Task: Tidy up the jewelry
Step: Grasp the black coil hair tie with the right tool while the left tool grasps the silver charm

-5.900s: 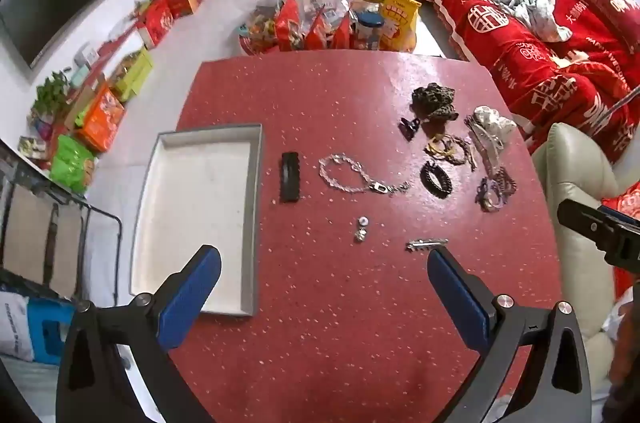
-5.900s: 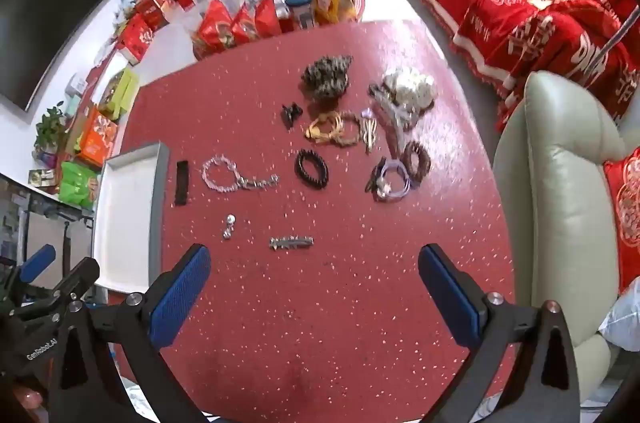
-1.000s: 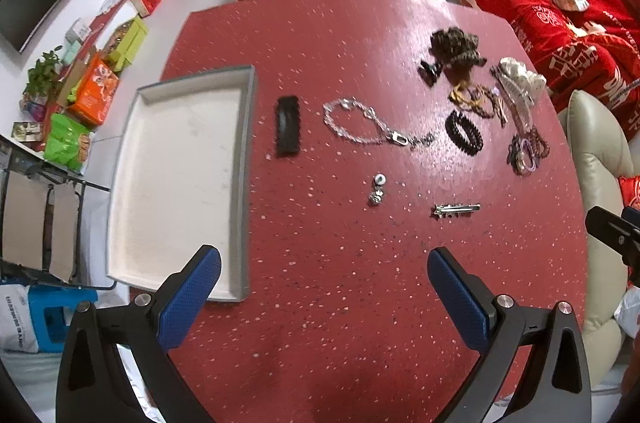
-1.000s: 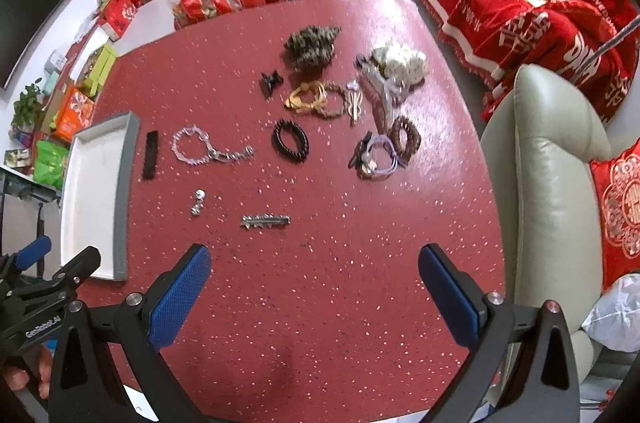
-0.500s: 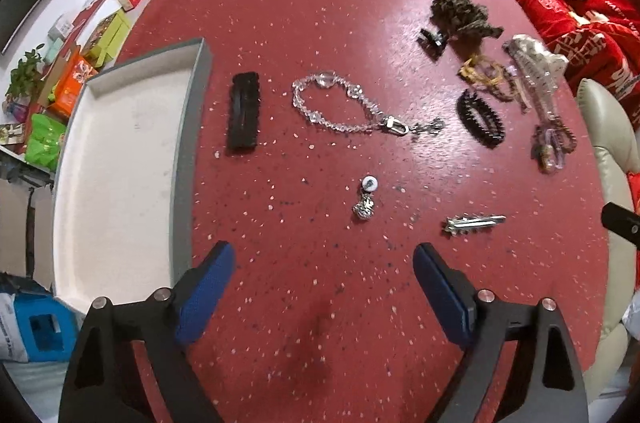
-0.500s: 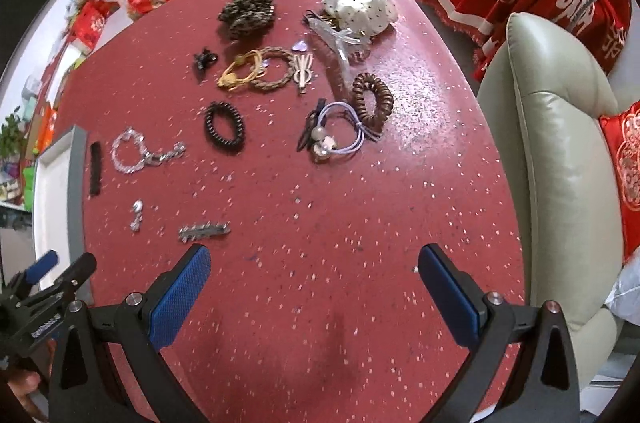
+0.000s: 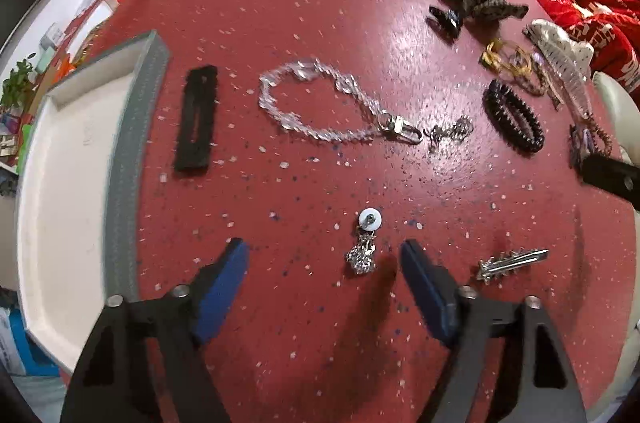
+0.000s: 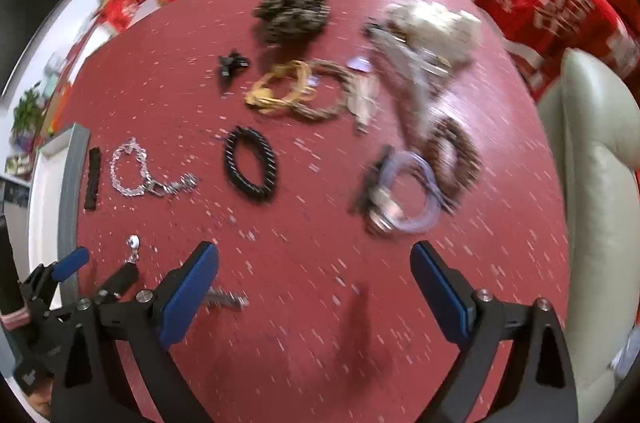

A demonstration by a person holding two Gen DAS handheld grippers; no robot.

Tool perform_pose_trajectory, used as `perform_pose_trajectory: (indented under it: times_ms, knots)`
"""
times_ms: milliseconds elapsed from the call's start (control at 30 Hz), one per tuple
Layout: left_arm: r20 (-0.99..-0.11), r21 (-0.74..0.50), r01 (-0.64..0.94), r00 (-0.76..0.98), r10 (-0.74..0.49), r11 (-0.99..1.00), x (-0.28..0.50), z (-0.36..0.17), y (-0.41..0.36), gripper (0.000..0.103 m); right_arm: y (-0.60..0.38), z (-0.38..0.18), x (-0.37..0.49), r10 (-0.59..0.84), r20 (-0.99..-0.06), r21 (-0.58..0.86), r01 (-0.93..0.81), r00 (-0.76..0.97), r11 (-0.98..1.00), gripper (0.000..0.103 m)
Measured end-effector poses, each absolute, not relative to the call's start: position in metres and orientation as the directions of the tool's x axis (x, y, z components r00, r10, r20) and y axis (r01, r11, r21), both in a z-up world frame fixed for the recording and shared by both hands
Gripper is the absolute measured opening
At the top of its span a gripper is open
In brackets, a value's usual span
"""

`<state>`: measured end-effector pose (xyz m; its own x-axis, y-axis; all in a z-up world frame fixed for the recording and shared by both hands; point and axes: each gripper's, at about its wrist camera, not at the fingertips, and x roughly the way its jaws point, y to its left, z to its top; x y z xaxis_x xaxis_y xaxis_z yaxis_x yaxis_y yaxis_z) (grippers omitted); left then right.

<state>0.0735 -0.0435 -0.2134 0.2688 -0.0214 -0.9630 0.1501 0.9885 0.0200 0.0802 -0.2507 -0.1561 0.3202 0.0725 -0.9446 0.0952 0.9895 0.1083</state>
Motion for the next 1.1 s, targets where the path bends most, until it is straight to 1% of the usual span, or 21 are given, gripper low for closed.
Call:
perform_pose_trajectory:
  times_ms: [67, 167, 300, 400, 500, 567, 600, 667, 700, 733, 767, 833, 867, 900, 933, 1100]
  knots:
    - [-0.958, 0.003, 0.145, 0.284, -0.039, 0.989, 0.075, -0.216, -0.044, 0.079, -0.239, -0.163, 0.093, 0.071, -0.944, 0.093, 0.054, 0.324, 0.994, 0.097]
    - [-0.950, 0.011, 0.163, 0.309, -0.041, 0.987, 0.077, -0.217, -0.049, 0.079, -0.226, -0.173, 0.106, 0.058, -0.945, 0.064, 0.009, 0.322, 0.998, 0.097]
    - [-0.943, 0.007, 0.164, 0.328, -0.048, 0.986, 0.077, -0.218, -0.052, 0.079, -0.218, -0.187, 0.123, 0.029, -0.949, 0.023, -0.020, 0.314, 1.000, 0.097]
    - [-0.938, 0.004, 0.161, 0.343, -0.052, 0.987, 0.077, -0.218, -0.051, 0.079, -0.215, -0.196, 0.133, 0.017, -0.952, 0.010, -0.026, 0.304, 1.000, 0.092]
    - [-0.936, -0.008, 0.165, 0.347, -0.066, 0.986, 0.070, -0.217, -0.048, 0.074, -0.206, -0.200, 0.137, -0.016, -0.948, -0.032, -0.045, 0.317, 0.999, 0.090]
    - [-0.933, -0.011, 0.186, 0.352, -0.078, 0.982, 0.067, -0.216, -0.053, 0.063, -0.202, -0.200, 0.137, -0.017, -0.944, -0.038, -0.058, 0.329, 0.998, 0.088]
    - [-0.932, -0.010, 0.196, 0.352, -0.080, 0.981, 0.063, -0.213, -0.052, 0.060, -0.197, -0.203, 0.138, -0.018, -0.943, -0.039, -0.060, 0.331, 0.997, 0.087]
    - [-0.929, -0.008, 0.212, 0.360, -0.086, 0.977, 0.061, -0.210, -0.056, 0.039, -0.192, -0.202, 0.137, -0.014, -0.942, -0.041, -0.073, 0.335, 0.997, 0.081]
    - [-0.929, -0.016, 0.216, 0.358, -0.094, 0.976, 0.062, -0.209, -0.057, 0.035, -0.190, -0.201, 0.136, -0.009, -0.942, -0.039, -0.082, 0.336, 0.996, 0.076]
    - [-0.930, -0.025, 0.218, 0.354, -0.103, 0.976, 0.062, -0.209, -0.058, 0.024, -0.187, -0.199, 0.135, -0.006, -0.941, -0.040, -0.092, 0.340, 0.995, 0.067]
    - [-0.930, -0.039, 0.221, 0.348, -0.116, 0.974, 0.063, -0.208, -0.058, 0.011, -0.183, -0.198, 0.133, -0.002, -0.939, -0.039, -0.100, 0.343, 0.994, 0.061]
    - [-0.933, -0.069, 0.219, 0.331, -0.141, 0.973, 0.066, -0.208, -0.056, 0.011, -0.179, -0.196, 0.133, -0.001, -0.939, -0.037, -0.100, 0.345, 0.994, 0.035]
    - [-0.934, -0.088, 0.216, 0.321, -0.156, 0.972, 0.067, -0.207, -0.055, 0.011, -0.178, -0.195, 0.132, 0.000, -0.939, -0.034, -0.091, 0.344, 0.995, 0.031]
    - [-0.934, -0.099, 0.211, 0.318, -0.164, 0.973, 0.067, -0.206, -0.054, 0.011, -0.178, -0.195, 0.130, 0.010, -0.940, -0.018, -0.078, 0.342, 0.997, 0.022]
    - [-0.933, -0.112, 0.204, 0.315, -0.174, 0.972, 0.067, -0.204, -0.051, 0.011, -0.179, -0.194, 0.127, 0.025, -0.940, 0.005, -0.061, 0.342, 0.998, 0.019]
    - [-0.925, -0.171, 0.173, 0.310, -0.218, 0.970, 0.063, -0.193, -0.037, 0.011, -0.196, -0.182, 0.121, 0.087, -0.935, 0.095, 0.006, 0.343, 0.996, 0.019]
